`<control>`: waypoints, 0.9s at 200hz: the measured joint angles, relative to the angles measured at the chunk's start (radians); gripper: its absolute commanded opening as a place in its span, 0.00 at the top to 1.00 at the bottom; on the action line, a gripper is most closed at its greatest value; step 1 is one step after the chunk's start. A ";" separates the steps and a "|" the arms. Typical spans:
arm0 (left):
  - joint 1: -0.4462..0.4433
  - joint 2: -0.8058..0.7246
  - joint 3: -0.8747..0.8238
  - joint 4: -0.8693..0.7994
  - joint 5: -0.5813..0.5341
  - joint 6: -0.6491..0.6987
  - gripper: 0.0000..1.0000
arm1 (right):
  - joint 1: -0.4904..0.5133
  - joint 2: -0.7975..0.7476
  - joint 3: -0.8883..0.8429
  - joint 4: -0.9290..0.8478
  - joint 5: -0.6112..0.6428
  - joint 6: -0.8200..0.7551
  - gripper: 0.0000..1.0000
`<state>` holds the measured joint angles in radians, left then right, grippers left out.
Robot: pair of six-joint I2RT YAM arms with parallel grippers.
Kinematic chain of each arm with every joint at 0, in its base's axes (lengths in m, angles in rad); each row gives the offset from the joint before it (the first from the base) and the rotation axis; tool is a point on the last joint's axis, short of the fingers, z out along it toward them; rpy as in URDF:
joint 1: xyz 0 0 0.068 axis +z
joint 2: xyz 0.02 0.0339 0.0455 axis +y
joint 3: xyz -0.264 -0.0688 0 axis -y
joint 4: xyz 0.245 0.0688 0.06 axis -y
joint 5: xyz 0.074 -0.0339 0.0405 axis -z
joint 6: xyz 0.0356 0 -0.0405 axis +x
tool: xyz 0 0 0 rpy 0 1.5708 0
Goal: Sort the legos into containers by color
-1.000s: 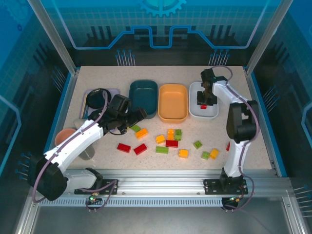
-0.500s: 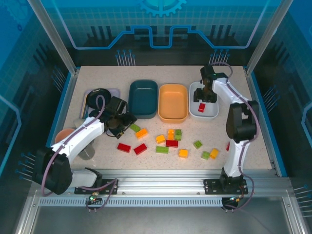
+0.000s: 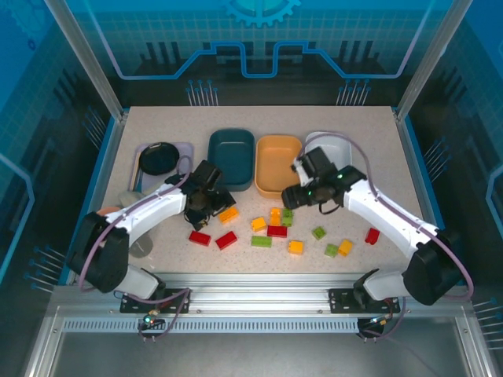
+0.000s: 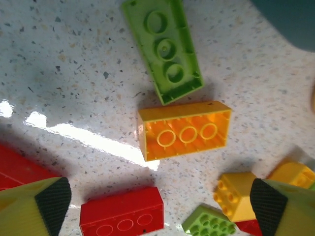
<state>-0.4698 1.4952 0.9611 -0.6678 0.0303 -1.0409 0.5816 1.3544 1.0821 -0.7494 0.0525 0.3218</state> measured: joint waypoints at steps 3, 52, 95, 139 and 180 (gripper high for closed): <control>-0.002 0.014 0.010 -0.008 -0.001 -0.002 0.01 | 0.011 -0.004 -0.010 0.002 -0.003 0.000 0.19; -0.087 0.224 0.217 -0.087 -0.051 -0.008 0.01 | 0.095 -0.096 -0.090 0.026 -0.046 0.039 0.10; -0.100 0.305 0.254 -0.143 -0.089 -0.034 0.02 | 0.100 -0.147 -0.105 0.037 -0.068 0.049 0.09; -0.101 0.325 0.261 -0.145 -0.111 -0.042 0.11 | 0.100 -0.159 -0.106 0.037 -0.072 0.053 0.09; -0.103 0.332 0.240 -0.081 -0.121 -0.051 0.19 | 0.100 -0.159 -0.106 0.037 -0.083 0.058 0.10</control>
<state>-0.5724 1.8271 1.2011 -0.7486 -0.0902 -1.0916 0.6811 1.1950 0.9760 -0.7120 -0.0307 0.3798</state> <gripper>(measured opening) 0.827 0.900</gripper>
